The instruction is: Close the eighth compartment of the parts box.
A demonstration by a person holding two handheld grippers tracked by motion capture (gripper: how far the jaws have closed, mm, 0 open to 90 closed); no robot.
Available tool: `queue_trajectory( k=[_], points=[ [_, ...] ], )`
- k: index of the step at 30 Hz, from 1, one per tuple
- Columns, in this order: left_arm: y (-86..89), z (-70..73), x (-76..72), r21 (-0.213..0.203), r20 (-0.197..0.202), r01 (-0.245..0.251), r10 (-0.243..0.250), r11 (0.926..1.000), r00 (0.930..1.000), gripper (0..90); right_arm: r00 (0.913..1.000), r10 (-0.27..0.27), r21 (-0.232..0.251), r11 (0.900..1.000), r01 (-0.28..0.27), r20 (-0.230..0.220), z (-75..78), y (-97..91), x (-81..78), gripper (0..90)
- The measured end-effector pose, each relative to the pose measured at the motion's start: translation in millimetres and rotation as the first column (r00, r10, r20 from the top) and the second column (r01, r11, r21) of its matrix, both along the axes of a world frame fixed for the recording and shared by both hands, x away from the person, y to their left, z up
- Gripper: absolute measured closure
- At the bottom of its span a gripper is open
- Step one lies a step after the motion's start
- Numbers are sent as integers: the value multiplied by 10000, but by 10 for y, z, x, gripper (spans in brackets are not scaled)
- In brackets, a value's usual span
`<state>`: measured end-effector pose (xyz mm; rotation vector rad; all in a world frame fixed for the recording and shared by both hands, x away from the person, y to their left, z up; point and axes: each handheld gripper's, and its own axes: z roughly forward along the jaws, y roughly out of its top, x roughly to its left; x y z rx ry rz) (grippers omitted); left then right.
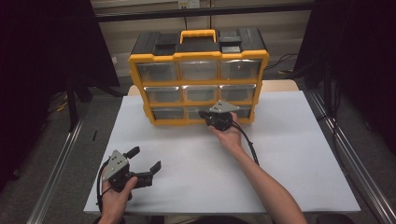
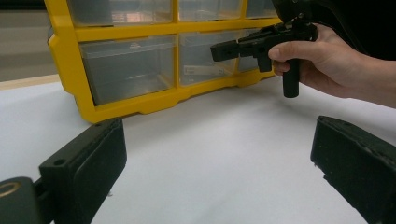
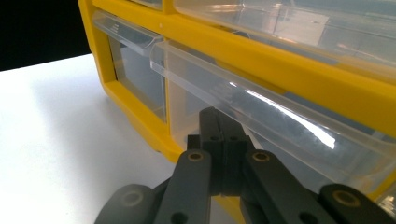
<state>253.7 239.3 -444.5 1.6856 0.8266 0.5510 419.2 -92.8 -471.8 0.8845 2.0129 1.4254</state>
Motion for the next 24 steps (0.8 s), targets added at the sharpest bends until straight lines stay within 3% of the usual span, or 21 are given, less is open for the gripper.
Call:
queue_trajectory(
  k=[9, 17, 24],
  points=[
    [2, 3, 8, 36, 20, -14, 14, 10000, 10000, 36, 9998, -199, -205, 9996, 198, -45, 5, -10, 53, 900],
    [-18, -5, 24, -33, -31, -57, 57, 10000, 10000, 36, 9967, -533, -674, 9965, 491, -614, -20, -24, 40, 900],
    [3, -2, 4, -39, 26, -94, 94, 9999, 10000, 36, 9962, -247, -135, 9996, 236, -839, -57, -55, 55, 900]
  ],
)
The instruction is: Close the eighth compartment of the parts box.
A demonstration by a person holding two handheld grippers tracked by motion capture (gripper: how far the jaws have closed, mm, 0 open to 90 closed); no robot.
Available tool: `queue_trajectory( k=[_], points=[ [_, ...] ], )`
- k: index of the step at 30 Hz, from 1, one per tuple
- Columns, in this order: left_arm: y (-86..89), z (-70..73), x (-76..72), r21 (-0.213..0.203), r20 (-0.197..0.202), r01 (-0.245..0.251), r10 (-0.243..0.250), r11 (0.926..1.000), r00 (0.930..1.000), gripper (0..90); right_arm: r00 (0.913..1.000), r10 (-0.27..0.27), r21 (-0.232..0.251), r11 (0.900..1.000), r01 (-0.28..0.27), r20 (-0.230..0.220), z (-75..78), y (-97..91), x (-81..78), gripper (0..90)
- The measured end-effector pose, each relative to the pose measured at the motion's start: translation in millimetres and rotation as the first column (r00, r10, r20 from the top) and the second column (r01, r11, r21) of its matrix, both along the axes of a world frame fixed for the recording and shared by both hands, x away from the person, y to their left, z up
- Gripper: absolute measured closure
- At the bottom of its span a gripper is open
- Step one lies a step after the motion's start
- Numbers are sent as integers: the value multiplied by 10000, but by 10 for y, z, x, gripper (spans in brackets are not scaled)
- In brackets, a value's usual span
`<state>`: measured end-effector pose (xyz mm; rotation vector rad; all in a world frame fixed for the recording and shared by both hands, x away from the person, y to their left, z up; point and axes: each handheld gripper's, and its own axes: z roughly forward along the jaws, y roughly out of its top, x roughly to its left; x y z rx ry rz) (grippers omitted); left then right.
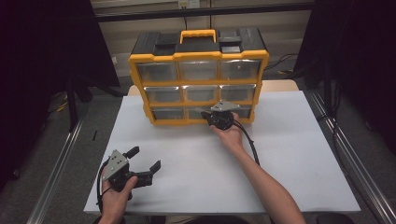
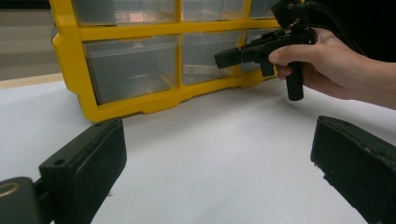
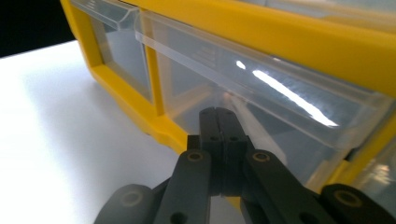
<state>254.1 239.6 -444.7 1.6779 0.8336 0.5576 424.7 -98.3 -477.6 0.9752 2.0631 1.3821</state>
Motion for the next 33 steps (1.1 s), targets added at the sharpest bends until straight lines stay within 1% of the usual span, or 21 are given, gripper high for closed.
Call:
queue_trajectory(
  k=[2, 4, 7, 10, 12, 15, 17, 19, 23, 24, 25, 28, 31, 33],
  points=[
    [2, -1, -4, 7, -15, -2, 2, 10000, 10000, 37, 9999, 119, 5, 9999, -119, 35, 0, 0, -3, 889],
    [8, -6, 0, 0, -11, 78, -78, 10000, 10000, 36, 9997, 227, 26, 9997, -227, -37, 2, 1, -12, 870],
    [8, -6, -7, 87, -25, 59, -58, 9999, 10000, 36, 9990, 418, 60, 9991, -417, -177, 1, -2, -29, 831],
    [6, 1, -18, 63, -7, 57, -57, 10000, 10000, 36, 9979, 523, 288, 9983, -512, -372, 0, -15, -61, 801],
    [9, 3, -15, 33, 18, 122, -123, 9999, 9999, 36, 9978, 564, 198, 9983, -557, -356, -1, -23, -86, 778],
    [7, 4, -15, 105, 26, -15, 15, 9999, 10000, 36, 9971, 601, 333, 9977, -585, -466, 8, -41, -127, 677],
    [7, -1, -9, 68, -30, 14, -14, 10000, 10000, 35, 9974, 567, 267, 9981, -555, -454, 15, -52, -146, 588],
    [4, -6, -6, 48, -64, 12, -12, 10000, 10000, 35, 9969, 579, 360, 9978, -561, -525, 29, -63, -171, 536],
    [13, -7, -8, 73, -63, 5, -5, 10000, 10000, 35, 9969, 595, 317, 9978, -579, -521, 77, -79, -236, 418],
    [13, -6, -8, 57, -59, -16, 16, 10000, 10000, 35, 9968, 619, 395, 9974, -600, -500, 88, -85, -247, 391],
    [15, -5, -7, 67, -32, -23, 23, 10000, 10000, 35, 9962, 698, 591, 9960, -667, -528, 102, -96, -257, 359],
    [13, -6, -5, 34, -64, 46, -45, 10000, 10000, 35, 9964, 671, 606, 9961, -639, -526, 136, -126, -297, 311],
    [4, -9, -2, 55, -83, 27, -27, 10000, 10000, 35, 9965, 601, 630, 9964, -565, -572, 163, -158, -338, 245],
    [3, -12, 0, 87, -97, 23, -22, 10000, 10000, 35, 9973, 485, 660, 9968, -448, -559, 181, -185, -355, 181]
  ],
)
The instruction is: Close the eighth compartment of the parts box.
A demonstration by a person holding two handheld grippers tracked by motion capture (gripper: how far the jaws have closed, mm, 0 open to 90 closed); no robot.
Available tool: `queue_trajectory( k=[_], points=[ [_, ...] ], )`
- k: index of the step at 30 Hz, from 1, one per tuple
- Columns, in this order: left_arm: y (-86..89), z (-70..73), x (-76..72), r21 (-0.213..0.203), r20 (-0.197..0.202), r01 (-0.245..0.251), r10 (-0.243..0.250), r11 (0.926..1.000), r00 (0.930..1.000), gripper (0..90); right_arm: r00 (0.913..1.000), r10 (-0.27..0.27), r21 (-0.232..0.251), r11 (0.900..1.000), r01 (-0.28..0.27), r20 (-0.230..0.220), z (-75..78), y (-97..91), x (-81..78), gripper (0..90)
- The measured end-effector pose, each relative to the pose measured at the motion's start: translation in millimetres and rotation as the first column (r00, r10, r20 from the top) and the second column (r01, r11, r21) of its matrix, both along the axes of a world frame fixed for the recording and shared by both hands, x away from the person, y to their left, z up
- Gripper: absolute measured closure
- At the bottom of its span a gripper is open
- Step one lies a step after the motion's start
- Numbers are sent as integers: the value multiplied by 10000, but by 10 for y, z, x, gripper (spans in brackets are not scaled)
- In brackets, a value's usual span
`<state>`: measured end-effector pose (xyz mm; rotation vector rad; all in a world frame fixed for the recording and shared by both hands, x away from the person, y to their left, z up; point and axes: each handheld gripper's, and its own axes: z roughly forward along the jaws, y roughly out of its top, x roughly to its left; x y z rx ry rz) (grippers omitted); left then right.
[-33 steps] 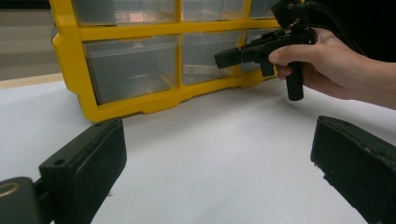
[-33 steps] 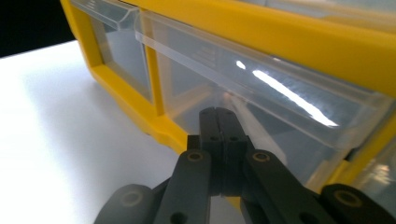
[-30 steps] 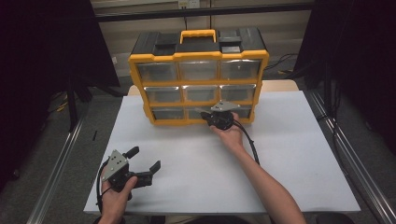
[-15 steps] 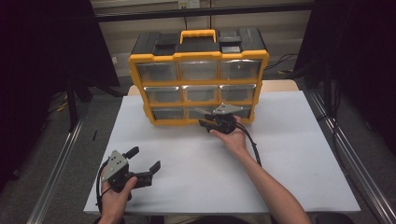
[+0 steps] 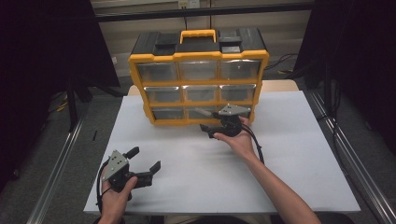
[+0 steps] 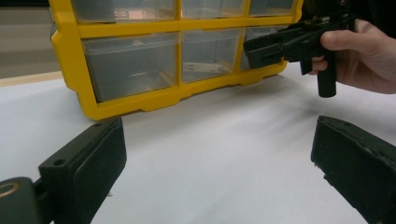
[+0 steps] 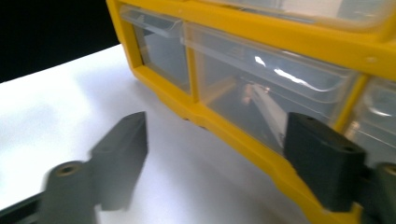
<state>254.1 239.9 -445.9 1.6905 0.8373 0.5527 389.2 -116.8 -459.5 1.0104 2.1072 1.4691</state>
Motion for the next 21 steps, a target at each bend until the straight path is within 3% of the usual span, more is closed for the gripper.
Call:
queue_trajectory(
  k=[9, 21],
  points=[
    [7, -4, 6, -3, -47, -41, 41, 10000, 10000, 35, 9989, -406, 535, 9977, 417, -227, 56, -168, -66, 34],
    [8, -6, 7, -57, -51, -87, 87, 9999, 9999, 35, 9958, -911, 663, 9937, 900, 123, 135, -409, -208, 26]
  ],
)
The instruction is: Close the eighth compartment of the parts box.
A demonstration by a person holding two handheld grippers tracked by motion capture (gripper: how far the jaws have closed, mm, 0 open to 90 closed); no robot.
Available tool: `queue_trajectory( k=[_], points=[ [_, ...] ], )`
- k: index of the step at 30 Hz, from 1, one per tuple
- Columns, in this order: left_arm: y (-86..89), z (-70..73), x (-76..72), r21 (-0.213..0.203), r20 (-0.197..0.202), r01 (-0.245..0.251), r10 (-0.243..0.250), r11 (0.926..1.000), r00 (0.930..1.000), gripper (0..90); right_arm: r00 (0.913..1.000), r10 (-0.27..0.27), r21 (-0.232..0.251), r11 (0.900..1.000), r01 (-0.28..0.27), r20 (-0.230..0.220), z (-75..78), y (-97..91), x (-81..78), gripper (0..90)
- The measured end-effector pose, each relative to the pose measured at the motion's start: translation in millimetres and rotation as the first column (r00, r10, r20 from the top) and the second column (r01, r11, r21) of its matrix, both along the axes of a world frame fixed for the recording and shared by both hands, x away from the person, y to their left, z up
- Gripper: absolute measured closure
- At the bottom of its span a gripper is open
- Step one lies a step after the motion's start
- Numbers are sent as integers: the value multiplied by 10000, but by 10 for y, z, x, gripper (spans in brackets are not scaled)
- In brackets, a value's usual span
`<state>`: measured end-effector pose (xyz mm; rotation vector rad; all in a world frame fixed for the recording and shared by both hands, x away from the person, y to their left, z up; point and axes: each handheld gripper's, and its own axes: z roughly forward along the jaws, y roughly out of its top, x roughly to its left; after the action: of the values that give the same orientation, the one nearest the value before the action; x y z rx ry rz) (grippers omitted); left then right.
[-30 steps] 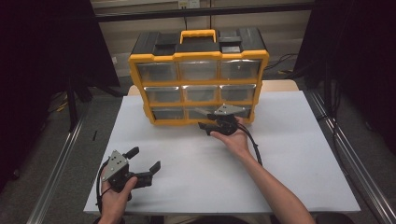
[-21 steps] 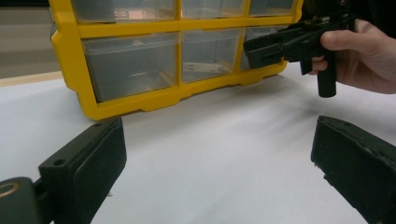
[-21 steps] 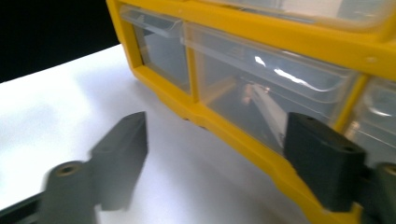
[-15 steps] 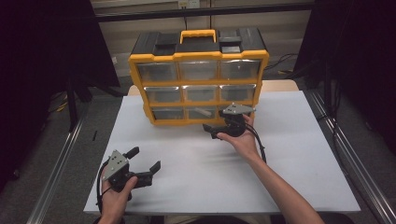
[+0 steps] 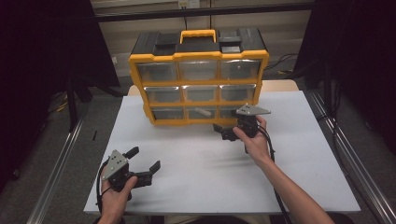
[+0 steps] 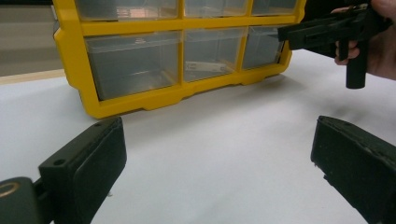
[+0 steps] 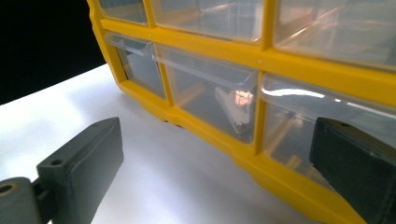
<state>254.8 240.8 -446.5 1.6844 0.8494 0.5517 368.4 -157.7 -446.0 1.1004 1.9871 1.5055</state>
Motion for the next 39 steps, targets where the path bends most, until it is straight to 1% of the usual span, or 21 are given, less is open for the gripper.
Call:
queue_trajectory(
  k=[1, 2, 4, 8, 9, 14, 15, 17, 21, 22, 23, 26, 27, 33, 37, 39],
  points=[
    [5, 1, 0, 56, 29, -38, 38, 10000, 10000, 35, 10000, 11, 6, 10000, -12, 36, 11, -16, -14, 25],
    [3, -1, 2, -14, -20, 22, -22, 10000, 10000, 35, 10000, 23, 16, 10000, -23, 63, 19, -32, -32, 23],
    [12, -6, 8, 19, 9, 3, -3, 10000, 10000, 35, 9999, -41, 5, 10000, 41, 122, 28, -58, -73, 18],
    [8, -5, 6, 12, -15, -53, 53, 10000, 10000, 36, 9996, -110, -125, 9999, 114, 252, 31, -113, -159, 20],
    [10, -3, 7, 98, -2, -67, 67, 9999, 10000, 35, 9996, -54, -184, 9998, 59, 276, 34, -128, -176, 20],
    [3, -7, 7, 45, -24, -58, 58, 10000, 10000, 35, 9987, -198, -219, 9995, 209, 460, 50, -196, -256, 19],
    [8, -6, 7, 32, -23, -94, 94, 10000, 10000, 35, 9988, -178, -227, 9996, 189, 466, 54, -212, -272, 20],
    [12, -3, 8, -212, -81, -89, 87, 9997, 9999, 35, 9985, -265, -197, 9994, 274, 486, 59, -242, -307, 20],
    [16, -4, 6, -127, -27, -88, 87, 9999, 10000, 35, 9971, -399, -204, 9989, 413, 645, 68, -318, -383, 20],
    [18, 0, 2, 6, -10, -166, 166, 9999, 9999, 35, 9971, -404, -197, 9989, 417, 647, 69, -338, -400, 23],
    [14, 4, -2, 15, 6, -180, 180, 9998, 9998, 35, 9970, -430, -212, 9988, 445, 648, 70, -359, -422, 21],
    [7, 10, -8, -94, 54, -74, 74, 9999, 10000, 36, 9962, -445, -173, 9988, 459, 744, 58, -415, -477, 18],
    [7, 10, -8, -76, 46, -119, 119, 9999, 9999, 36, 9966, -466, -169, 9987, 479, 685, 54, -428, -491, 16],
    [15, 8, -7, -24, 0, -172, 172, 9998, 9999, 36, 9956, -528, -145, 9984, 540, 768, 61, -497, -573, 17],
    [21, 8, -10, -51, 12, -203, 203, 9998, 9998, 36, 9933, -690, -55, 9975, 698, 930, 74, -540, -671, 21],
    [21, 9, -9, -80, 0, -202, 202, 9998, 9998, 35, 9928, -729, -99, 9972, 742, 954, 78, -583, -721, 21]
  ],
)
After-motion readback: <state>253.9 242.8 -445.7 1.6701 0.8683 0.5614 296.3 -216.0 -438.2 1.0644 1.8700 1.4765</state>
